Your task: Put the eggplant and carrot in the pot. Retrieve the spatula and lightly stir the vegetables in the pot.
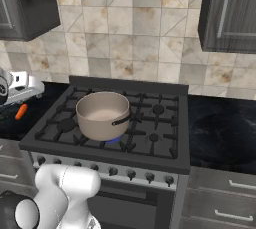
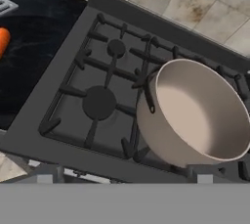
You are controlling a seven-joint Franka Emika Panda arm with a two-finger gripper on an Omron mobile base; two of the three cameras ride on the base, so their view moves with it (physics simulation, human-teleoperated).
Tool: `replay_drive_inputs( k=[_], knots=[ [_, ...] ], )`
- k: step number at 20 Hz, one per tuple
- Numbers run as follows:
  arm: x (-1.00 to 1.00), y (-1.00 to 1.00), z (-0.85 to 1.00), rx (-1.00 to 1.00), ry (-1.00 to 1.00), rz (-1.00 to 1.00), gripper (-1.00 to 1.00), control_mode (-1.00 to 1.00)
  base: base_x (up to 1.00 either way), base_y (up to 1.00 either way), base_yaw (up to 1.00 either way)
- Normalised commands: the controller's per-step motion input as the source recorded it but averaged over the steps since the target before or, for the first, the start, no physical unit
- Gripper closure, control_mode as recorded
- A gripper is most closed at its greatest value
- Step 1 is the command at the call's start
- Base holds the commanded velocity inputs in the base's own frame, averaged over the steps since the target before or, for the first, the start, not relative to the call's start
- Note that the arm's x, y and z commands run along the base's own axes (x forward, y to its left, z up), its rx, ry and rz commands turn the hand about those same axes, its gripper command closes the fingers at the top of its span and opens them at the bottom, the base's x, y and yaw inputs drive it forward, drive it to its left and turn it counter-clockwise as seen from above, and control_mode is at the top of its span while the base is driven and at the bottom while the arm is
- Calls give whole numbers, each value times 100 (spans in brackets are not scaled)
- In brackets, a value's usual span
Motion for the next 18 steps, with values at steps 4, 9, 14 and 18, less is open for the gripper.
replay_drive_inputs(
  k=[4,9,14,18],
  knots=[
    [0,59,-15,-2,-2,0,-100,-100,0,0,0],
    [1,51,-11,0,-1,0,-100,-100,0,0,0],
    [8,46,-13,0,-1,0,-100,-100,0,0,0],
    [11,25,-11,10,3,0,-100,-100,0,0,0]
  ],
)
